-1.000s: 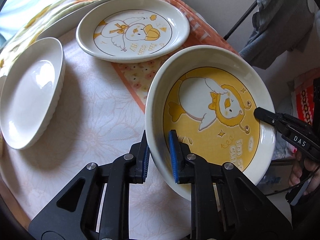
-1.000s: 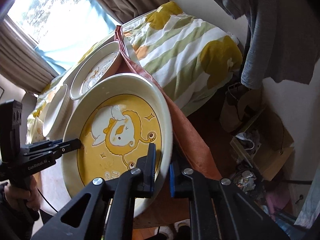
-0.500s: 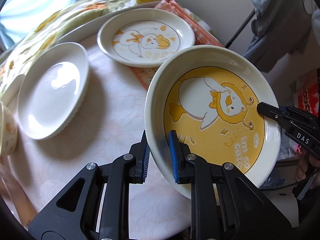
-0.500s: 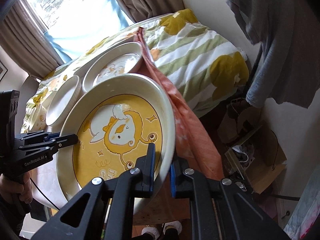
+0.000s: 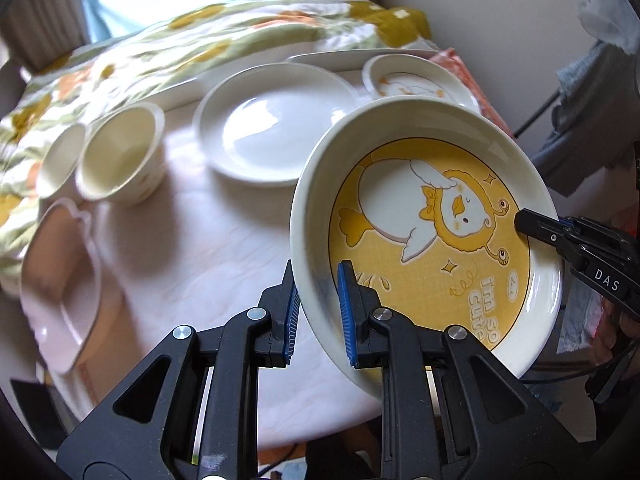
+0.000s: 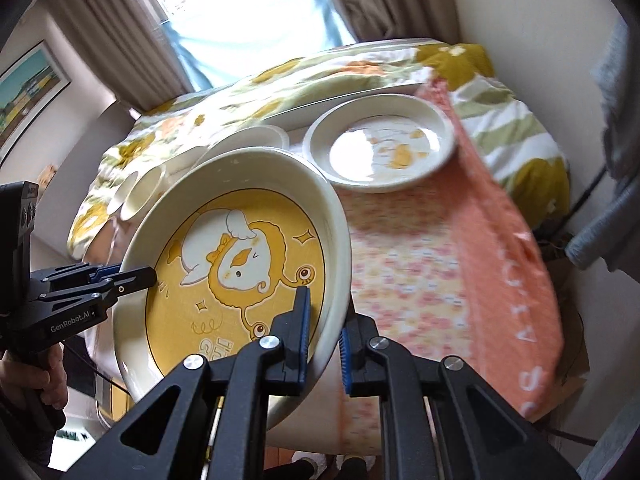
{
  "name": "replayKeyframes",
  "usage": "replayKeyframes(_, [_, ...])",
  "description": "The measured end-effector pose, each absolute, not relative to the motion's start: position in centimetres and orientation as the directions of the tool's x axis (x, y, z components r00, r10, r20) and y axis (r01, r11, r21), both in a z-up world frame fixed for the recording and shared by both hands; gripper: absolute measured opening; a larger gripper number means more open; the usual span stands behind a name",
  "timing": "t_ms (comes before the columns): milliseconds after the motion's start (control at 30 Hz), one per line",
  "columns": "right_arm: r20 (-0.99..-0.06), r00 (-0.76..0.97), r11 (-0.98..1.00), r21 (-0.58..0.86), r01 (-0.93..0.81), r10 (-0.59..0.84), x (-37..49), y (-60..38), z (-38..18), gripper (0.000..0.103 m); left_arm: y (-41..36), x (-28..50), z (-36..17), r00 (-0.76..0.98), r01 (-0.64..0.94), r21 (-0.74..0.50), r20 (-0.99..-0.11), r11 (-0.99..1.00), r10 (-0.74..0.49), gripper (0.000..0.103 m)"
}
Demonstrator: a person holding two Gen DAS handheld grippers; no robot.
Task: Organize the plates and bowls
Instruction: 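Lift the yellow-printed plate with both grippers and carry it across the table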
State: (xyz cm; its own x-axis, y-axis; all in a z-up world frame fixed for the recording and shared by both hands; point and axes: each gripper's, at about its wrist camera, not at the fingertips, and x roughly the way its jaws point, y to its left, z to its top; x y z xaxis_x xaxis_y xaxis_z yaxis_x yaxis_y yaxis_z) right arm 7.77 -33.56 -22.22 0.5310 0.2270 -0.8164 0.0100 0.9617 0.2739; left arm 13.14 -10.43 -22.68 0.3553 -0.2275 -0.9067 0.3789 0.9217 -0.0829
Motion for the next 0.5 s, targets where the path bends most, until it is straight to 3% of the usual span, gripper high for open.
replayKeyframes(500, [-0.855,0.376,0.932,0.301,-0.203,0.358,10.6,-20.4,-27.6,0.013,5.0,10.8,-27.2,0.329,0.105,-0.101,-0.935,0.989,-0.131,0.016])
